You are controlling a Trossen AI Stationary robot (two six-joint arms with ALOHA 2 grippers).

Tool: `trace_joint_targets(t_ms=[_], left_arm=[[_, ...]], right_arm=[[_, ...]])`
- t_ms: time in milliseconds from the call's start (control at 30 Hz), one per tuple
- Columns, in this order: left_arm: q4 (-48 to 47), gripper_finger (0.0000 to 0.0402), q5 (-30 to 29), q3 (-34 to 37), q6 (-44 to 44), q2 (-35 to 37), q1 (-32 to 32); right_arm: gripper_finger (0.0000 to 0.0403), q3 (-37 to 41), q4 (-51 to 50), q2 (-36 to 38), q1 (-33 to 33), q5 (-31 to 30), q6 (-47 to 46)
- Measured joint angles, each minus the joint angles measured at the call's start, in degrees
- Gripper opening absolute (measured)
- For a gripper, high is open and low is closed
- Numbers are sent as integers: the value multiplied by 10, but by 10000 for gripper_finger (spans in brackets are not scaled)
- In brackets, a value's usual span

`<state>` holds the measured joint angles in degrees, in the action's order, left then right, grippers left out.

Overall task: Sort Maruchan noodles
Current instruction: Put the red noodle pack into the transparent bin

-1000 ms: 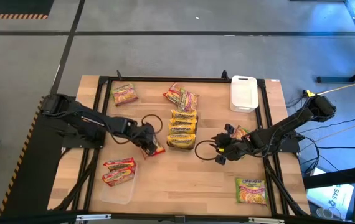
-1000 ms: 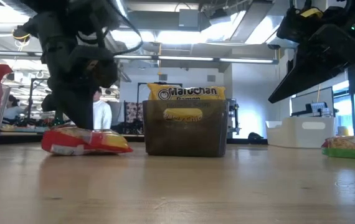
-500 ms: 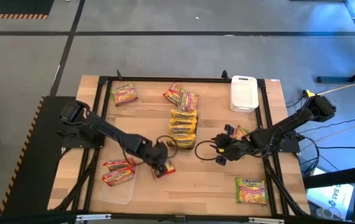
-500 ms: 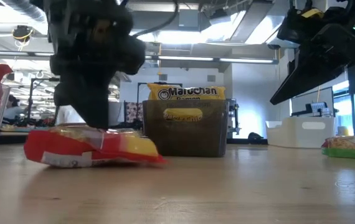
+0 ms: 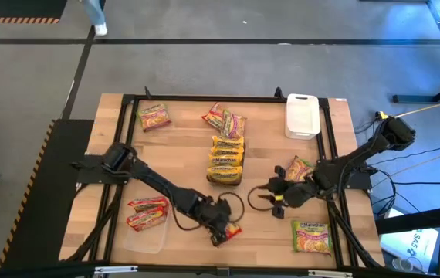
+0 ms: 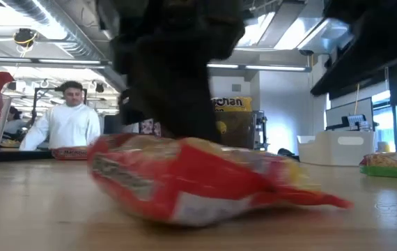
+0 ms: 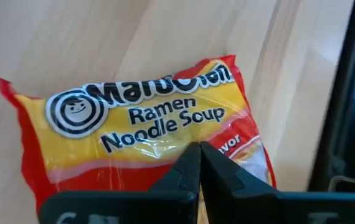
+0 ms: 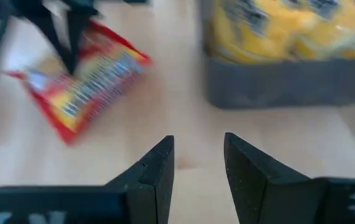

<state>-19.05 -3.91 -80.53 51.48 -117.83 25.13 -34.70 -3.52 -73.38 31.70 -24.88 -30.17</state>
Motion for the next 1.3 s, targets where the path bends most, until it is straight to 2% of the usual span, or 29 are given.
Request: trace_joint_targets(t_ms=[167,333,467,633,833,1067,1300], left_arm=[[-4,1,-83,-89,-58,-22,8],[-43,1,-103,-166,-96,-21,38],[-71,1,-147,-189,-81,-20,75],[-76,1,-211,-156,-19,-20,118],[-64,1,-222,-92,51,-21,148],[-4,1,-224,-15,65,-21,153],[72,1,-247,47,65,-20,138]], right_arm=[[115,0,56,0,45,1,-23],[117,0,82,0,67,-9,-88],[152,0,93,-17,71,-1,-132],[240,0,169,-89,66,1,-209],[312,0,257,-180,43,25,-265],[328,-5,336,-260,11,92,-307],[328,-44,343,-320,-11,142,-325]])
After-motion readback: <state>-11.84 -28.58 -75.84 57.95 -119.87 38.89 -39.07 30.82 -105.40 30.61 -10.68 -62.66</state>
